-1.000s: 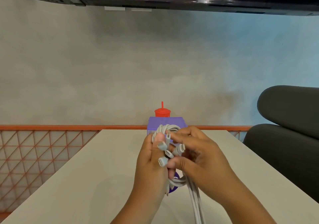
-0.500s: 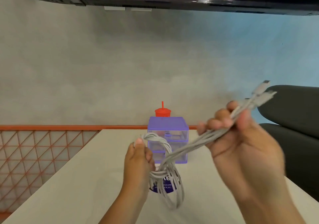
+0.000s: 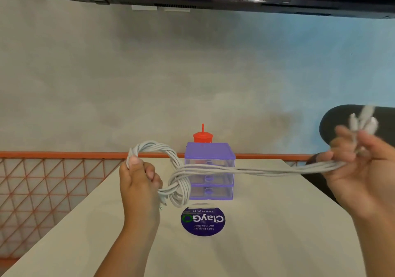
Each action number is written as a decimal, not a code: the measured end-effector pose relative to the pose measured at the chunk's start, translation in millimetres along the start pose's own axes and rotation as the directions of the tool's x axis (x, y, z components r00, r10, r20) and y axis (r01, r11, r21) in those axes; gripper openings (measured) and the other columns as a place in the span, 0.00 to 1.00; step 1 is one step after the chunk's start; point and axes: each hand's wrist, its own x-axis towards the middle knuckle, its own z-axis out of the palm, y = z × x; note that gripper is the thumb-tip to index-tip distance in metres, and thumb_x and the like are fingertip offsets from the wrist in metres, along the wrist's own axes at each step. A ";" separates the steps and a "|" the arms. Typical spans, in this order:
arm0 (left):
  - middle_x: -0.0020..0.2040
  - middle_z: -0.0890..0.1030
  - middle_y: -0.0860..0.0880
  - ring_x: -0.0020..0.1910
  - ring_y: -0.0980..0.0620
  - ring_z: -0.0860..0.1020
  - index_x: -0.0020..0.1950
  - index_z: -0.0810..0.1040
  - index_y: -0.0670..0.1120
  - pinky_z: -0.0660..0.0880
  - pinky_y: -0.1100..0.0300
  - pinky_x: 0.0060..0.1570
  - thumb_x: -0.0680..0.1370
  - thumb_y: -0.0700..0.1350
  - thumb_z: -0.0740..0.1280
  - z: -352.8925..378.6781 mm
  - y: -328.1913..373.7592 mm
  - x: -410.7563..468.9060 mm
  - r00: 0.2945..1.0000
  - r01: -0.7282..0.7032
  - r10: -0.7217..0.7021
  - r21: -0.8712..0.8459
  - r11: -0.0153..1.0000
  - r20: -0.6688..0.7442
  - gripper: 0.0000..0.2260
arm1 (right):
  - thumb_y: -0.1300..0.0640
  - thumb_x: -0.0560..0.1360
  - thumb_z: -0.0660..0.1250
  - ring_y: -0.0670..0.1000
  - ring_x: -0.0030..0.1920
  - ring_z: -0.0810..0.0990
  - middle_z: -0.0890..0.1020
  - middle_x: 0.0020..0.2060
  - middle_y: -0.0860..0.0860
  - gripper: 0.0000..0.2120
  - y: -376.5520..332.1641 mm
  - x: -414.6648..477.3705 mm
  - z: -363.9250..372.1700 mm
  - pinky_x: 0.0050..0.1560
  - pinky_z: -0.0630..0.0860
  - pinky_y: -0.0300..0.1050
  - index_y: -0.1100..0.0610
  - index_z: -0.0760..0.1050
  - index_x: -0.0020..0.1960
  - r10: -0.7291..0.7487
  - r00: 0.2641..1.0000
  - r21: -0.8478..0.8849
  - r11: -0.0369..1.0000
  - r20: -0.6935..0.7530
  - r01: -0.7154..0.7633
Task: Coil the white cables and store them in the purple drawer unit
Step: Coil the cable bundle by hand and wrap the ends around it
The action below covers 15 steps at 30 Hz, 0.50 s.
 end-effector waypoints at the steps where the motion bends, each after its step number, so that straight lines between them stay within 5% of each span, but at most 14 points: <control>1: 0.30 0.66 0.51 0.26 0.55 0.63 0.40 0.66 0.50 0.62 0.60 0.31 0.83 0.48 0.50 0.0 3.3 0.0 1.000 -0.021 0.021 -0.015 1.000 0.015 0.13 | 0.61 0.77 0.56 0.46 0.25 0.72 0.74 0.28 0.51 0.05 5.1 3.9 -5.1 0.33 0.77 0.40 0.57 0.66 0.53 -0.078 0.981 -0.158 0.986 -0.177 0.050; 4: 0.28 0.69 0.56 0.25 0.58 0.65 0.41 0.66 0.52 0.64 0.61 0.30 0.83 0.49 0.49 1.9 10.8 -3.3 0.993 -0.087 0.090 -0.035 0.996 0.081 0.13 | 0.65 0.75 0.64 0.53 0.37 0.77 0.75 0.47 0.60 0.21 27.2 12.2 -23.1 0.34 0.78 0.46 0.53 0.62 0.63 -0.171 0.891 -0.600 0.789 -0.421 -0.132; 6: 0.27 0.70 0.57 0.25 0.58 0.66 0.41 0.66 0.52 0.65 0.64 0.27 0.82 0.50 0.49 4.2 12.3 -6.1 0.985 -0.113 0.117 -0.039 0.993 0.130 0.12 | 0.59 0.71 0.71 0.62 0.55 0.74 0.68 0.63 0.61 0.36 41.3 12.5 -28.8 0.46 0.76 0.56 0.52 0.55 0.71 -0.171 0.839 -0.823 0.372 -0.516 -0.430; 8: 0.28 0.70 0.57 0.26 0.58 0.66 0.42 0.66 0.51 0.65 0.66 0.25 0.82 0.50 0.49 6.1 11.0 -8.0 0.977 -0.123 0.128 -0.036 0.992 0.170 0.12 | 0.56 0.68 0.74 0.66 0.64 0.67 0.59 0.70 0.60 0.45 51.7 7.8 -24.8 0.56 0.71 0.61 0.52 0.48 0.75 -0.226 0.849 -0.873 0.009 -0.477 -0.488; 10: 0.28 0.70 0.57 0.26 0.58 0.65 0.42 0.66 0.51 0.65 0.66 0.25 0.81 0.50 0.50 7.7 8.0 -10.9 0.969 -0.117 0.121 -0.032 0.993 0.215 0.11 | 0.55 0.70 0.73 0.65 0.67 0.64 0.58 0.71 0.57 0.42 57.9 6.6 -19.2 0.59 0.69 0.61 0.52 0.49 0.74 -0.256 0.887 -0.917 -0.010 -0.384 -0.400; 12: 0.27 0.70 0.57 0.27 0.58 0.65 0.41 0.66 0.51 0.64 0.66 0.26 0.80 0.51 0.50 9.8 5.4 -15.4 0.960 -0.103 0.108 -0.031 0.994 0.257 0.11 | 0.55 0.73 0.69 0.59 0.67 0.67 0.64 0.70 0.53 0.34 59.5 5.0 -10.3 0.61 0.69 0.57 0.52 0.55 0.73 -0.214 0.931 -0.954 0.126 -0.294 -0.272; 15: 0.27 0.69 0.57 0.27 0.58 0.64 0.41 0.66 0.51 0.64 0.66 0.26 0.75 0.55 0.52 14.2 4.3 -23.1 0.940 -0.092 0.095 -0.026 0.995 0.328 0.10 | 0.56 0.77 0.62 0.44 0.54 0.73 0.75 0.55 0.45 0.14 66.1 -5.4 13.5 0.56 0.68 0.44 0.49 0.72 0.62 -0.097 0.992 -0.941 0.334 -0.086 -0.049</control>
